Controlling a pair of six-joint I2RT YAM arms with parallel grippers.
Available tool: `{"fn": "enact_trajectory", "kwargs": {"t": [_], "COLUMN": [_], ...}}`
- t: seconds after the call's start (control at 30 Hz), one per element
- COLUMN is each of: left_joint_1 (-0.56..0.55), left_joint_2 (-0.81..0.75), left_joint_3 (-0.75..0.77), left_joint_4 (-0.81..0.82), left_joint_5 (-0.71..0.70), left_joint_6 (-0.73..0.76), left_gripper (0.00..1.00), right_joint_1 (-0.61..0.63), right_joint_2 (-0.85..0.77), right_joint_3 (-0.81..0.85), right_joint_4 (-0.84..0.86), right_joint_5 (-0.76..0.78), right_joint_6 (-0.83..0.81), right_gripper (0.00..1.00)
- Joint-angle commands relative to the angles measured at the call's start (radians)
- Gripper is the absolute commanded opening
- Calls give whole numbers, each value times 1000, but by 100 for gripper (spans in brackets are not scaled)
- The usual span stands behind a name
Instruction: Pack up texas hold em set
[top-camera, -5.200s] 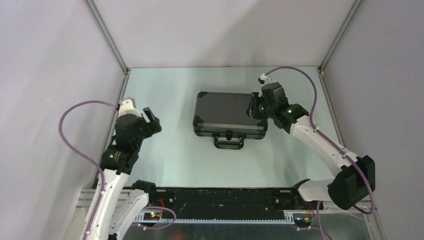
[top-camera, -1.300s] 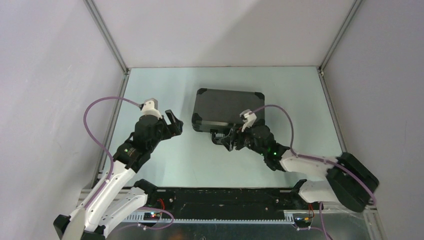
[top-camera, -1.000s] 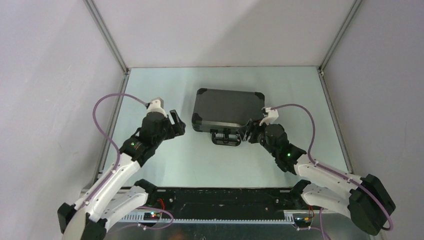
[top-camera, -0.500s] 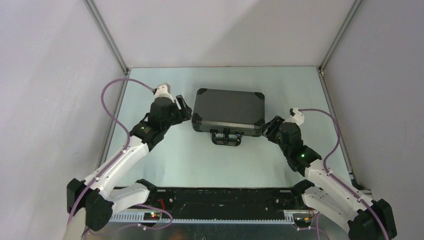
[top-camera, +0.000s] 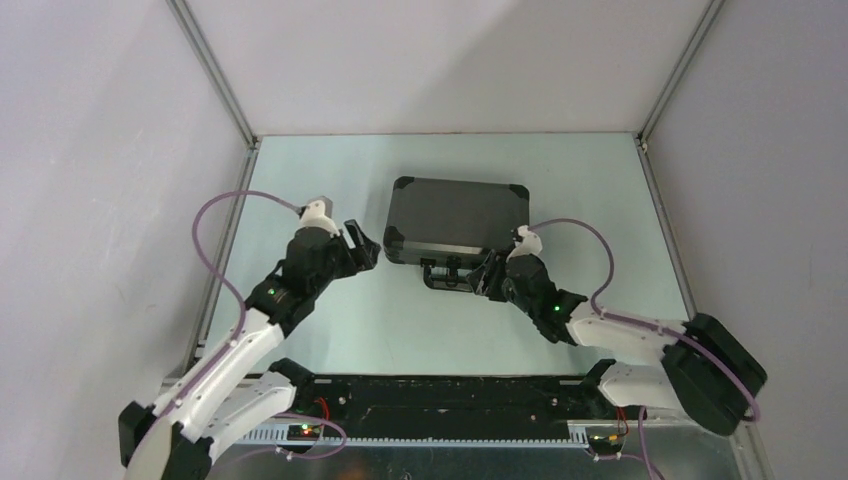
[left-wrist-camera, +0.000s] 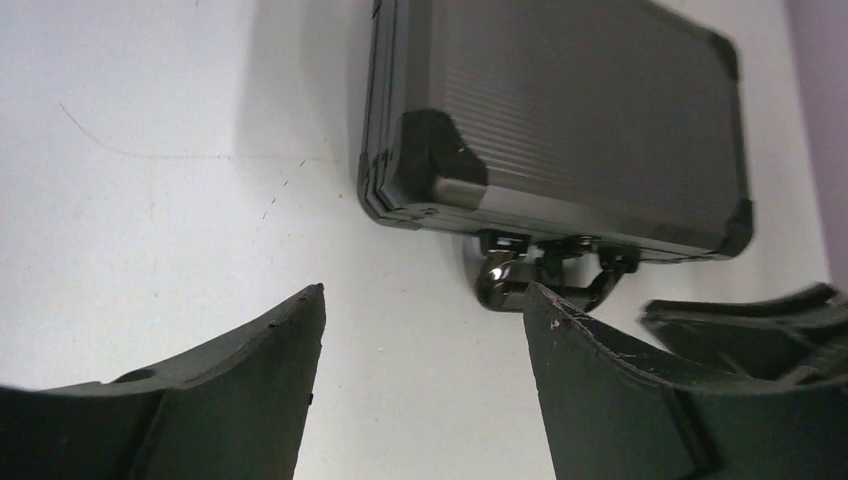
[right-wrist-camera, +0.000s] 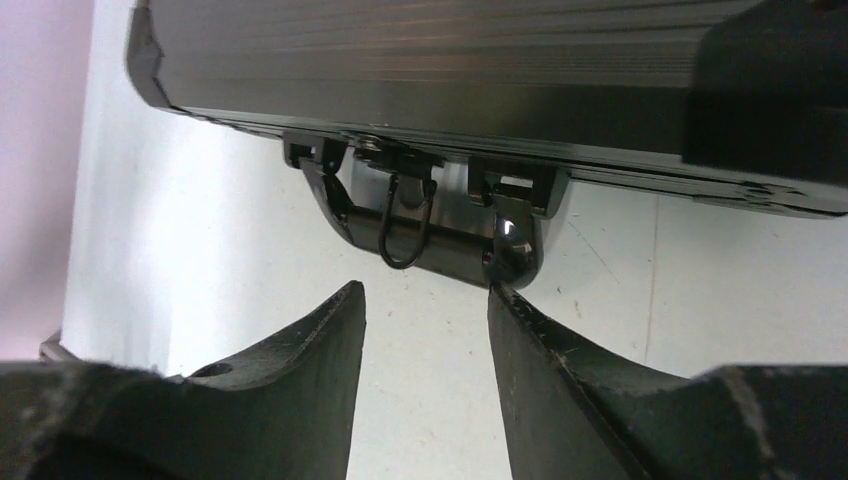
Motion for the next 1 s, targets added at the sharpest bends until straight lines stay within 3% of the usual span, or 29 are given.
{"fn": "enact_trajectory", "kwargs": {"t": [0.0, 0.43, 0.7, 0.97], "left_joint_1": [-3, -2, -1, -1], "left_joint_2": [-105, -178, -168, -168], "left_joint_3": [39, 63, 59, 61], "left_joint_4": [-41, -139, -138, -138], "left_joint_5": [0, -25, -19, -18], "left_joint_6": [24, 60, 55, 55], "left_gripper": [78, 80, 80, 80], "right_joint_1": [20, 30, 49, 56], "right_joint_2": [149, 448, 491, 506], "right_joint_3": [14, 92, 147, 153], "right_joint_4": [218, 447, 376, 480], "right_joint_5": [48, 18, 58, -25], "right_joint_6": [47, 19, 28, -3], "right_gripper": [51, 49, 49, 42]}}
